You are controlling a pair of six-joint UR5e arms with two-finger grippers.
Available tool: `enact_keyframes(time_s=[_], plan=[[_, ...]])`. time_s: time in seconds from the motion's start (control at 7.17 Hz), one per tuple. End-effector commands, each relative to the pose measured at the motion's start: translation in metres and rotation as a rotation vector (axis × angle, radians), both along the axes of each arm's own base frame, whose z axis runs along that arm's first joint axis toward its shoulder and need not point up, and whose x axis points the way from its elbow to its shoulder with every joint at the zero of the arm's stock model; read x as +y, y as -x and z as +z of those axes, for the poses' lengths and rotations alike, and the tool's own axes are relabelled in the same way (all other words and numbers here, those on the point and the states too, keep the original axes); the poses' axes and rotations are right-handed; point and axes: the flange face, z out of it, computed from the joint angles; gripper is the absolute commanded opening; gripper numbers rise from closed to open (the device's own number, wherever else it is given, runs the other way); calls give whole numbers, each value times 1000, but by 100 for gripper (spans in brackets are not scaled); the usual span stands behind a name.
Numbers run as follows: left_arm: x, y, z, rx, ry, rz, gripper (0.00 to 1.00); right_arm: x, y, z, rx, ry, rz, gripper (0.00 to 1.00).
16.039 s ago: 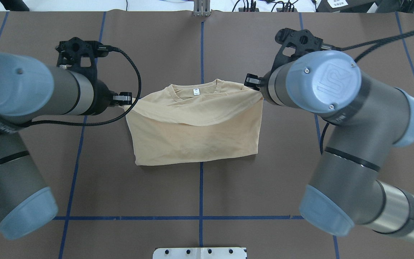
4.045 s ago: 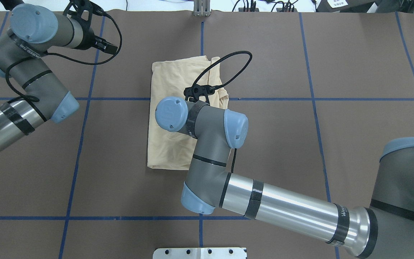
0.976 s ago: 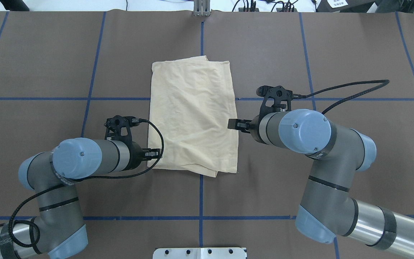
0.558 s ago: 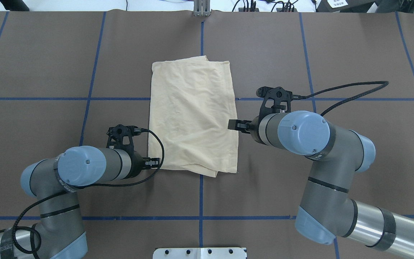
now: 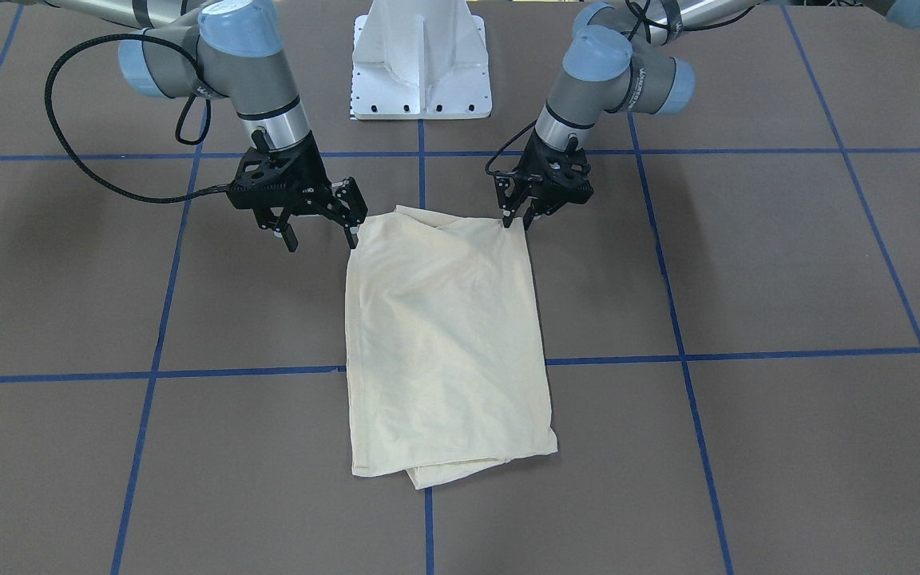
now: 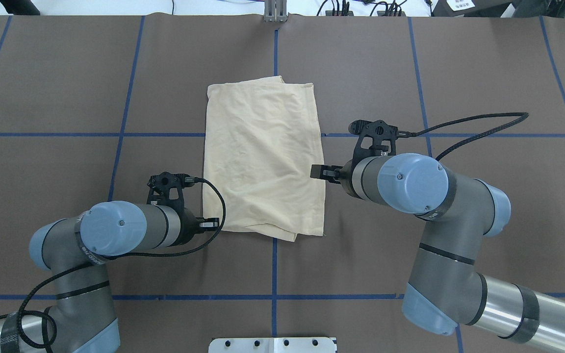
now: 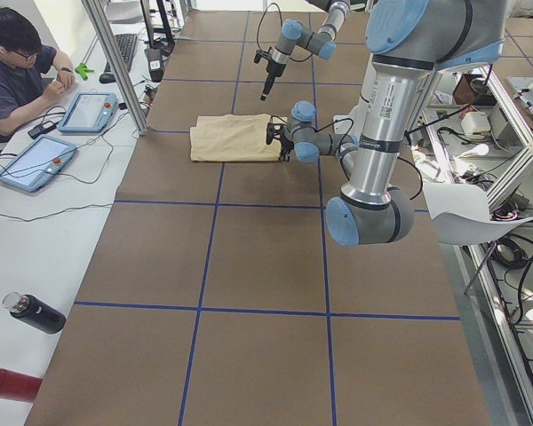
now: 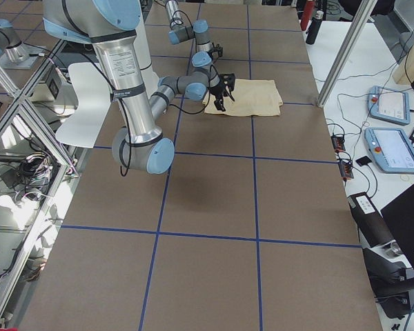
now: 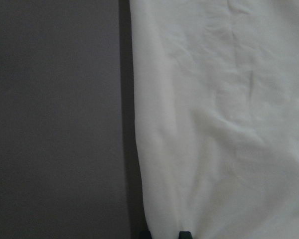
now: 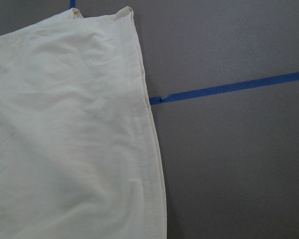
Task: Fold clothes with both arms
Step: 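Move both grippers to the shirt edge nearest the robot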
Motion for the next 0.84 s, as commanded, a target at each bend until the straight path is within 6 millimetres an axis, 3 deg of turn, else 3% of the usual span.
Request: enact_keyframes(time_s=[0.0, 0.28, 0.56, 0.7], plan=[[0, 1, -2, 3, -3, -1, 0, 19, 21, -10, -29, 120, 93, 97], [0, 1, -2, 4, -4, -1, 0, 42, 48, -37, -77, 305, 188, 95], [0, 2, -5, 8, -6, -3, 0, 67, 70, -35, -81, 369, 219, 94], [1, 3, -8, 14, -8, -3, 0, 72, 87, -22, -68, 401, 254, 91]])
